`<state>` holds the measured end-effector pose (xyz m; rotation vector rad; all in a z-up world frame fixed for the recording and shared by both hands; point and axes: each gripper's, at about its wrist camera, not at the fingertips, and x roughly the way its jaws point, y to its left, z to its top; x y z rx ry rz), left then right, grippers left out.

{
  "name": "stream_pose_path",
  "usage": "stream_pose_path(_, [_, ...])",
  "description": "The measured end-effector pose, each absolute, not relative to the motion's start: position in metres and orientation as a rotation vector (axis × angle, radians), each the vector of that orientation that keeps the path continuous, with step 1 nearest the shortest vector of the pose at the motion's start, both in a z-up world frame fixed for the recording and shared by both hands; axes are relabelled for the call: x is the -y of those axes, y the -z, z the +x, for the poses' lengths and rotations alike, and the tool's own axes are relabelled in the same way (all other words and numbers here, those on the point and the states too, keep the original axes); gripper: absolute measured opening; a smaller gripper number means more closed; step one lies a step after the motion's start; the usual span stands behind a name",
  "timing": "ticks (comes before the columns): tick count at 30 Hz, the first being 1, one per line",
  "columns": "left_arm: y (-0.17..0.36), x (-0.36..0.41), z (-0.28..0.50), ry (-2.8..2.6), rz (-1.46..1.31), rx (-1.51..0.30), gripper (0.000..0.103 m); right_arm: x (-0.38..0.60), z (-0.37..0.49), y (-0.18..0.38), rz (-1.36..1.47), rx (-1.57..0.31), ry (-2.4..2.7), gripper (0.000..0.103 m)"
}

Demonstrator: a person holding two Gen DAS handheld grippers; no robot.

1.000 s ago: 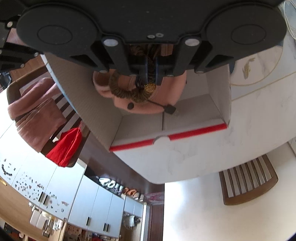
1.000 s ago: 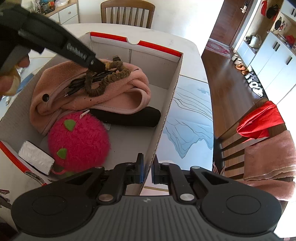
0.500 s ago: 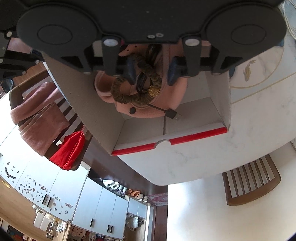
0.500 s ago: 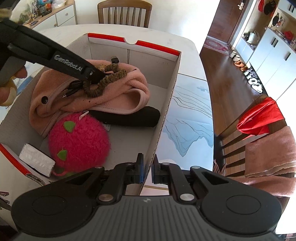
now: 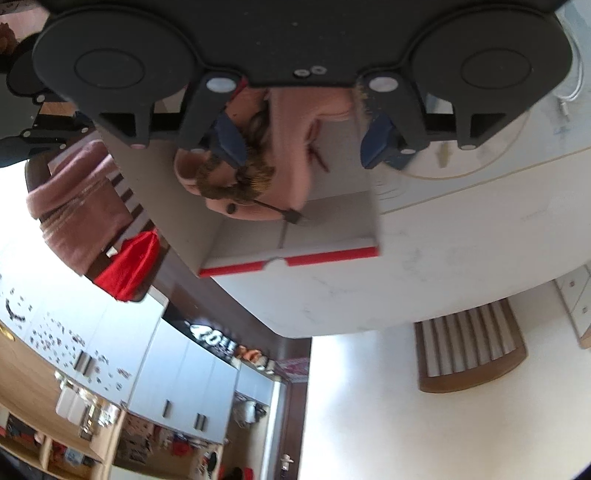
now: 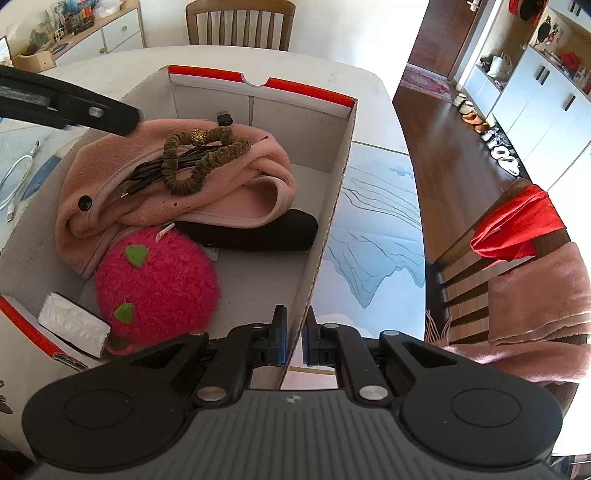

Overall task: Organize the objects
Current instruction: 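Lower the bracelet onto the pink towel and open the left gripper, then return the left gripper to the mat and grasp the white USB cable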

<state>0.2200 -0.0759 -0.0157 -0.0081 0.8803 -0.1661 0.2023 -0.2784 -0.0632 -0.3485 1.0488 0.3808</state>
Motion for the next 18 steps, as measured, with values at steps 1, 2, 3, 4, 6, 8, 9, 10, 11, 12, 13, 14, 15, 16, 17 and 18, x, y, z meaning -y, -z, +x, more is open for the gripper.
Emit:
stream_pose_path(1, [0.013, 0.071, 0.218, 0.159, -0.013, -0.874, 0.071, 0.278, 0.203, 0.063, -0.347, -1.051, -0.378, 0.007])
stream_pose_path(2, [0.011, 0.066, 0.215, 0.153, -0.017, -0.868, 0.073, 0.278, 0.203, 0.063, -0.346, -1.052, -0.375, 0.007])
stream_pose_path(3, [0.009, 0.061, 0.212, 0.145, -0.020, -0.862, 0.075, 0.278, 0.203, 0.063, -0.345, -1.054, -0.372, 0.007])
stream_pose_path(4, [0.007, 0.056, 0.210, 0.138, -0.022, -0.854, 0.076, 0.278, 0.203, 0.063, -0.343, -1.055, -0.369, 0.007])
stream_pose_path(6, [0.004, 0.046, 0.204, 0.123, -0.026, -0.842, 0.080, 0.278, 0.203, 0.063, -0.340, -1.056, -0.364, 0.007])
stream_pose_path(8, [0.001, 0.036, 0.198, 0.110, -0.029, -0.833, 0.082, 0.277, 0.203, 0.063, -0.336, -1.058, -0.357, 0.007])
stream_pose_path(9, [0.001, 0.030, 0.195, 0.102, -0.032, -0.831, 0.083, 0.277, 0.203, 0.063, -0.335, -1.059, -0.354, 0.007])
stream_pose_path(10, [0.001, 0.025, 0.193, 0.094, -0.032, -0.829, 0.083, 0.277, 0.203, 0.063, -0.334, -1.060, -0.350, 0.007])
stream_pose_path(11, [0.001, 0.020, 0.190, 0.087, -0.030, -0.828, 0.085, 0.276, 0.203, 0.063, -0.335, -1.060, -0.347, 0.007])
stream_pose_path(12, [0.002, 0.014, 0.188, 0.078, -0.026, -0.827, 0.087, 0.275, 0.204, 0.063, -0.336, -1.061, -0.344, 0.007])
stream_pose_path(13, [0.003, 0.009, 0.185, 0.068, -0.021, -0.827, 0.088, 0.275, 0.204, 0.063, -0.335, -1.062, -0.341, 0.007])
stream_pose_path(14, [0.005, 0.004, 0.182, 0.059, -0.016, -0.827, 0.090, 0.275, 0.204, 0.063, -0.333, -1.063, -0.338, 0.007])
stream_pose_path(15, [0.007, -0.003, 0.179, 0.049, -0.014, -0.829, 0.091, 0.275, 0.204, 0.063, -0.331, -1.064, -0.333, 0.007])
stream_pose_path(16, [0.008, -0.008, 0.175, 0.042, -0.015, -0.830, 0.092, 0.274, 0.204, 0.063, -0.329, -1.066, -0.328, 0.007])
stream_pose_path(17, [0.009, -0.015, 0.173, 0.035, -0.020, -0.832, 0.093, 0.274, 0.204, 0.063, -0.329, -1.066, -0.325, 0.007])
stream_pose_path(18, [0.011, -0.023, 0.170, 0.026, -0.027, -0.833, 0.095, 0.273, 0.204, 0.063, -0.329, -1.067, -0.320, 0.007])
